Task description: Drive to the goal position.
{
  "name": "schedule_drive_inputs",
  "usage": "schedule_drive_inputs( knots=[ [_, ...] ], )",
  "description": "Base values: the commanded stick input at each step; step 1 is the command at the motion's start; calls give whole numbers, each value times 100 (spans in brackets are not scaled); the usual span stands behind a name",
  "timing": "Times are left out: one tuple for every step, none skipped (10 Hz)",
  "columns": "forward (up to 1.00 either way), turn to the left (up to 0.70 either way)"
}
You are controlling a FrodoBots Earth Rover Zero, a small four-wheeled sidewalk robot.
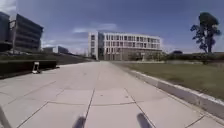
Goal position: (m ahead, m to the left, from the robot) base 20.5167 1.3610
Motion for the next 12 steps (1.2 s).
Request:
schedule_drive_inputs(
  knots=[
    [70,0],
    [70,0],
    [70,0],
    [70,0],
    [70,0],
    [70,0],
    [70,0],
    [70,0],
    [70,0],
    [70,0],
    [70,0],
    [70,0]
  ],
)
